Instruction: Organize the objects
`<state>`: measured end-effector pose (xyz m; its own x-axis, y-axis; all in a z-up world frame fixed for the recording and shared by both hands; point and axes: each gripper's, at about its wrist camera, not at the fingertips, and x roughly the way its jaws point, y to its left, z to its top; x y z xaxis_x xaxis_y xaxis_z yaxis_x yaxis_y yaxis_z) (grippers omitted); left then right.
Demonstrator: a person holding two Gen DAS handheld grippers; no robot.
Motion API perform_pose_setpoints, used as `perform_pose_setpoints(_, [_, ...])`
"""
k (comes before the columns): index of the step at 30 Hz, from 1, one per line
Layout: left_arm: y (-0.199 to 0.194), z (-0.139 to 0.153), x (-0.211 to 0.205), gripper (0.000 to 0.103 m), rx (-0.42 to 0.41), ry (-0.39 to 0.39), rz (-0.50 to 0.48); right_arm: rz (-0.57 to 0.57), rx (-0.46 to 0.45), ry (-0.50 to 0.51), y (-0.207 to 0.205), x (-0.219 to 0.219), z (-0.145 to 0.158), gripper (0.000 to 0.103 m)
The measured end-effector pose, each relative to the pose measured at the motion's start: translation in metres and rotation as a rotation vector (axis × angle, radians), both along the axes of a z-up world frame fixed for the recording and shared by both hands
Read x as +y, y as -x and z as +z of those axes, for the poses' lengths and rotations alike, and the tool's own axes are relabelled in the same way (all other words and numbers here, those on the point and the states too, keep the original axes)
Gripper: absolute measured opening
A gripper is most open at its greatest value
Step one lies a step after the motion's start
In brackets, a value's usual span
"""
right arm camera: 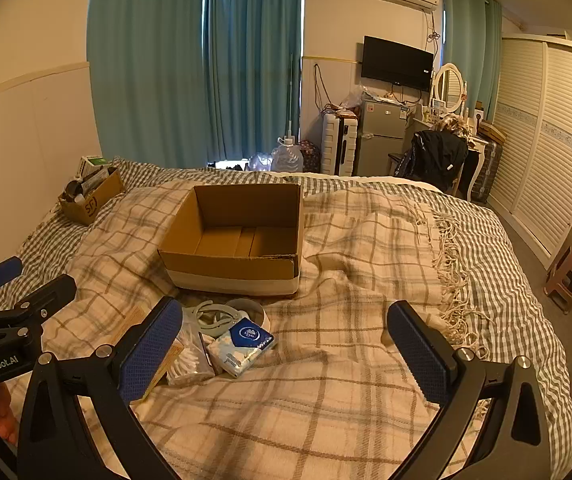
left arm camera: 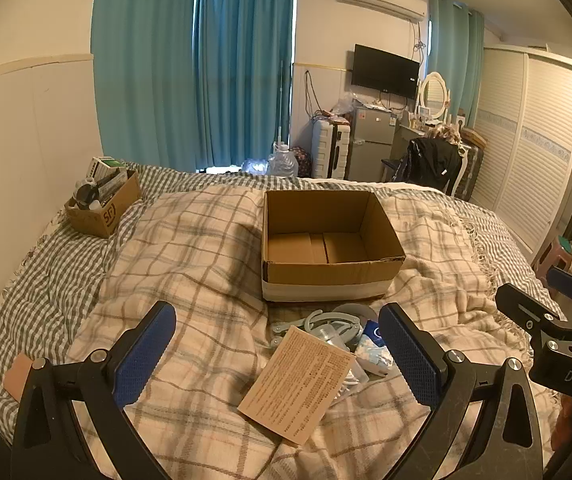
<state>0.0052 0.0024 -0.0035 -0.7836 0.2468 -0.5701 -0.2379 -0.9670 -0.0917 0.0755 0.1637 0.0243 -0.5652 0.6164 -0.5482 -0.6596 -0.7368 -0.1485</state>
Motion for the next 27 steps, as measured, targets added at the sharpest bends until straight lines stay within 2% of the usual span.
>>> perform_pose_setpoints(27, [-0.0012, -0.0052, -0.0021, 0.103, -0.013, -0.003, -0.005, -0.017, 0.004, -0.003, -0.0016, -0.0021, -0.0034, 0.103])
